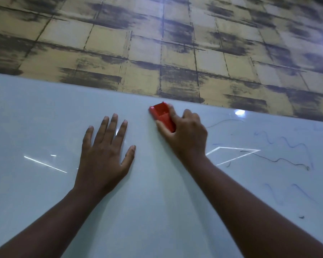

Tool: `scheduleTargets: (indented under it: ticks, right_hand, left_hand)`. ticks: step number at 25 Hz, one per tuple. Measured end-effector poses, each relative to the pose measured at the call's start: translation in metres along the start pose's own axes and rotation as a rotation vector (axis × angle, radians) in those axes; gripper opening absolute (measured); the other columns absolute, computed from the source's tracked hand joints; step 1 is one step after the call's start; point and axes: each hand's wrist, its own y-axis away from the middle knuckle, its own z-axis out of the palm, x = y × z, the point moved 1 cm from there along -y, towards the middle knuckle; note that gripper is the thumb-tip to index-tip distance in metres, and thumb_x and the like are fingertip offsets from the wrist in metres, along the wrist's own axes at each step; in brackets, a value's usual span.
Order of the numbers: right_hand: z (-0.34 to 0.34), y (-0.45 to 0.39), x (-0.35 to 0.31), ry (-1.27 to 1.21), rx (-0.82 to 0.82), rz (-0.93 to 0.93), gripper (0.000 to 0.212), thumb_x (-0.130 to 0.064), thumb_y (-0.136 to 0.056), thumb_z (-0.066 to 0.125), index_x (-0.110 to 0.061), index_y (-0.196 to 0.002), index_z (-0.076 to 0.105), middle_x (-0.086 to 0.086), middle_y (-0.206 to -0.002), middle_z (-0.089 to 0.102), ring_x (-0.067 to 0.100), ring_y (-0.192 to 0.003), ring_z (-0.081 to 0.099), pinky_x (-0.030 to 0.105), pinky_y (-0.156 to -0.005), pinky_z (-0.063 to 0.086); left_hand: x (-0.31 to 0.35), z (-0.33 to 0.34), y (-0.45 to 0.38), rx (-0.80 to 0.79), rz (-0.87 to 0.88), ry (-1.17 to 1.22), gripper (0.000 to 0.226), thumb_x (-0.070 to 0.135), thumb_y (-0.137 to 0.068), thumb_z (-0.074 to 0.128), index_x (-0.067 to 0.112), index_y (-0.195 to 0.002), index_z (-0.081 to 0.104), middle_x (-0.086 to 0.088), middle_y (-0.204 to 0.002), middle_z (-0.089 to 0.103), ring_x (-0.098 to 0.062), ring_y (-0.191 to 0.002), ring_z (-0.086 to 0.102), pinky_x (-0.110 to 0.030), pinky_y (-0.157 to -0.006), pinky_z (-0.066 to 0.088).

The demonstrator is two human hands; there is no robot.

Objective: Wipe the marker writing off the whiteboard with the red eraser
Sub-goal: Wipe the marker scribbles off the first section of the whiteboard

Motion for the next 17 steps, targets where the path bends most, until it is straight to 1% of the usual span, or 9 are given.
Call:
scheduleTargets:
  ticks: [2, 4, 5, 7, 9, 13, 15, 17]
  right_hand:
    - [-0.005, -0.013, 0.041, 0.010, -0.029, 0.172, 0.069, -0.069, -0.095, 0.051, -0.034, -0.153, 0.048, 0.009, -0.096, 0.054, 0.029, -0.093, 0.057, 0.036, -0.069, 0.049]
    - [-0.012, -0.018, 0.086, 0.014, -0.005, 0.346, 0.068, -0.070, -0.094, 0.052, -0.032, -0.150, 0.053, 0.009, -0.096, 0.055, 0.033, -0.098, 0.059, 0.035, -0.071, 0.043]
    - [-0.016, -0.017, 0.104, 0.025, 0.023, 0.393, 0.067, -0.070, -0.093, 0.053, -0.030, -0.146, 0.058, 0.009, -0.095, 0.056, 0.034, -0.097, 0.060, 0.034, -0.071, 0.041]
    - [-0.020, -0.012, 0.123, 0.038, 0.063, 0.436, 0.064, -0.069, -0.093, 0.054, -0.026, -0.138, 0.066, 0.008, -0.092, 0.058, 0.034, -0.094, 0.061, 0.035, -0.071, 0.041]
    - [-0.019, -0.008, 0.124, 0.033, 0.070, 0.466, 0.061, -0.067, -0.093, 0.056, -0.026, -0.136, 0.067, 0.009, -0.091, 0.058, 0.036, -0.094, 0.061, 0.037, -0.074, 0.045]
    - [-0.012, -0.002, 0.108, -0.035, 0.114, 0.502, 0.067, -0.067, -0.093, 0.055, -0.025, -0.145, 0.060, 0.011, -0.101, 0.066, 0.033, -0.099, 0.062, 0.040, -0.081, 0.051]
    - [-0.009, 0.000, 0.092, -0.048, 0.108, 0.495, 0.067, -0.065, -0.093, 0.055, -0.024, -0.145, 0.060, 0.012, -0.100, 0.064, 0.034, -0.099, 0.062, 0.038, -0.079, 0.049]
    - [-0.009, 0.001, 0.066, -0.046, 0.061, 0.450, 0.066, -0.062, -0.093, 0.058, -0.026, -0.148, 0.058, 0.012, -0.098, 0.059, 0.035, -0.099, 0.059, 0.036, -0.075, 0.043]
  left_hand:
    - [-0.001, 0.000, 0.000, 0.003, -0.002, -0.002, 0.074, 0.056, -0.105, 0.026, 0.017, -0.168, 0.029, -0.008, -0.176, 0.019, -0.027, -0.163, 0.018, -0.057, -0.130, 0.016]
    - [-0.001, 0.000, 0.001, -0.003, -0.011, -0.005, 0.074, 0.056, -0.105, 0.026, 0.018, -0.168, 0.028, -0.007, -0.177, 0.018, -0.025, -0.164, 0.017, -0.056, -0.131, 0.014]
    - [0.000, 0.000, 0.001, -0.004, -0.014, -0.005, 0.074, 0.056, -0.105, 0.026, 0.018, -0.168, 0.028, -0.007, -0.177, 0.018, -0.025, -0.164, 0.017, -0.056, -0.131, 0.014]
    - [0.001, 0.000, 0.001, -0.005, -0.018, -0.008, 0.074, 0.056, -0.105, 0.026, 0.018, -0.168, 0.027, -0.008, -0.177, 0.017, -0.026, -0.164, 0.016, -0.057, -0.131, 0.014]
    - [0.002, 0.000, 0.002, -0.008, -0.023, -0.006, 0.074, 0.055, -0.105, 0.026, 0.018, -0.169, 0.027, -0.008, -0.177, 0.017, -0.026, -0.164, 0.016, -0.057, -0.131, 0.013]
    - [0.003, 0.001, 0.001, -0.002, -0.032, -0.006, 0.074, 0.055, -0.105, 0.026, 0.018, -0.168, 0.028, -0.008, -0.177, 0.017, -0.026, -0.164, 0.016, -0.057, -0.131, 0.014]
    - [0.003, 0.001, 0.001, -0.008, -0.033, -0.001, 0.074, 0.056, -0.105, 0.025, 0.018, -0.169, 0.027, -0.008, -0.177, 0.016, -0.026, -0.164, 0.016, -0.058, -0.131, 0.013]
    - [0.003, 0.000, 0.001, -0.014, -0.034, 0.002, 0.075, 0.057, -0.105, 0.024, 0.019, -0.169, 0.027, -0.008, -0.177, 0.016, -0.027, -0.164, 0.016, -0.058, -0.131, 0.013]
